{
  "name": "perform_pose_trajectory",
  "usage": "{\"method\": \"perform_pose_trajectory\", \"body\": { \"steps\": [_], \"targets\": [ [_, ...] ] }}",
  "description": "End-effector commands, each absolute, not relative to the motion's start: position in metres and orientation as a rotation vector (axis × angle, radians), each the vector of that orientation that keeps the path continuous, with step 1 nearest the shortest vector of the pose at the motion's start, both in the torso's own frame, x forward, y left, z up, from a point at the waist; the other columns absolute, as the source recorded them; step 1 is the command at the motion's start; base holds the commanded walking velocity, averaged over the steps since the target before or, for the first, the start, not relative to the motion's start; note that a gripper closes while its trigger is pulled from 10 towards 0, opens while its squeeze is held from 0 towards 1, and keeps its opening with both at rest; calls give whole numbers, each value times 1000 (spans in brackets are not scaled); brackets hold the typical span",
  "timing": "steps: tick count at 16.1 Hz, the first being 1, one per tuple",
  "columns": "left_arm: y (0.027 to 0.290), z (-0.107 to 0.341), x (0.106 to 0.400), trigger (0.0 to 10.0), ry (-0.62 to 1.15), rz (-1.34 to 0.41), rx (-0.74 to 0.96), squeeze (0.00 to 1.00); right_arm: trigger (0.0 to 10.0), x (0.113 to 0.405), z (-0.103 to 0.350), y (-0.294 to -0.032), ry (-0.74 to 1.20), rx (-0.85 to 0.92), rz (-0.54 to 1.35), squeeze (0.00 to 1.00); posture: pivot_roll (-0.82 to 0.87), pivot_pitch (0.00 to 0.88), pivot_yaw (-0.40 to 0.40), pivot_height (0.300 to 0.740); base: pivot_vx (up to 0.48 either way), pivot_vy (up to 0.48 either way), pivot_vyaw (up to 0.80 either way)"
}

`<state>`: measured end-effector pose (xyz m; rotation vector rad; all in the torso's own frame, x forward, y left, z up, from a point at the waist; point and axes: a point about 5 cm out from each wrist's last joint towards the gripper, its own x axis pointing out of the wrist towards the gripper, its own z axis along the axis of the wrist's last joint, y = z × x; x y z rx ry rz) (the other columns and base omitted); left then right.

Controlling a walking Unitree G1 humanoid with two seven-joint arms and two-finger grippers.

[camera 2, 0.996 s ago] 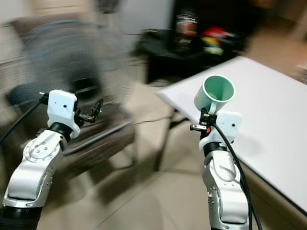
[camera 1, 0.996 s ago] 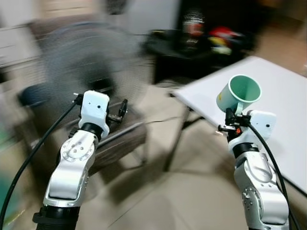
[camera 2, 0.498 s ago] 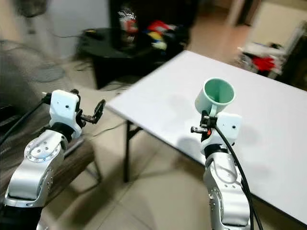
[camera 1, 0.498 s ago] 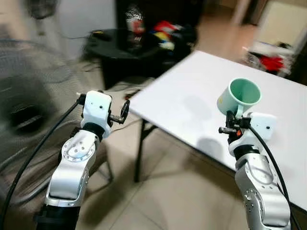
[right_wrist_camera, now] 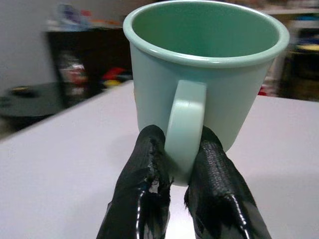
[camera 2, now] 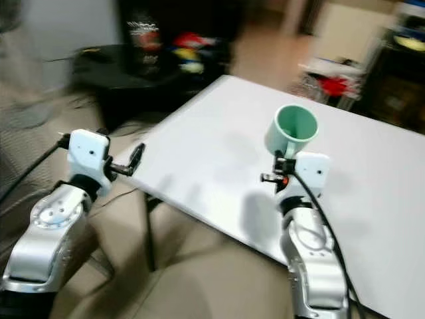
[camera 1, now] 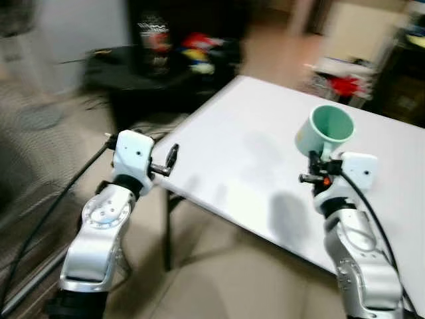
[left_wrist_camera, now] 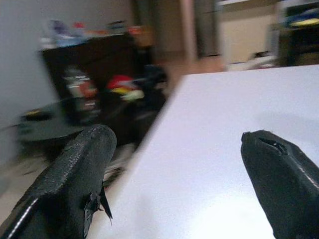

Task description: Setting the table

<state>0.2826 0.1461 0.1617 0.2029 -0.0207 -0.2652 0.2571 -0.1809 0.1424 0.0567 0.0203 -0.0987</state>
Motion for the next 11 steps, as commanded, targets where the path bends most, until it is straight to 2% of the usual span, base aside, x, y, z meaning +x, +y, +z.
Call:
{"method": "perform_pose_trajectory", "body": {
  "steps": [1, 9, 11],
  "targets": [
    [145, 165, 282, 10000, -27, -274, 213, 0, 10000, 259, 145, -181, 17, 65, -97, 0, -20, 7, -51, 740, 337, 0, 0],
    [144, 166, 285, 10000, -28, -295, 223, 0, 10000, 261, 145, -180, 27, 58, -75, 0, -24, 4, -43, 740, 328, 0, 0],
    [142, 165, 283, 10000, -23, -322, 234, 0, 10000, 265, 146, -176, 34, 65, -3, 0, -24, 4, -44, 740, 127, 0, 0]
  ]
}}
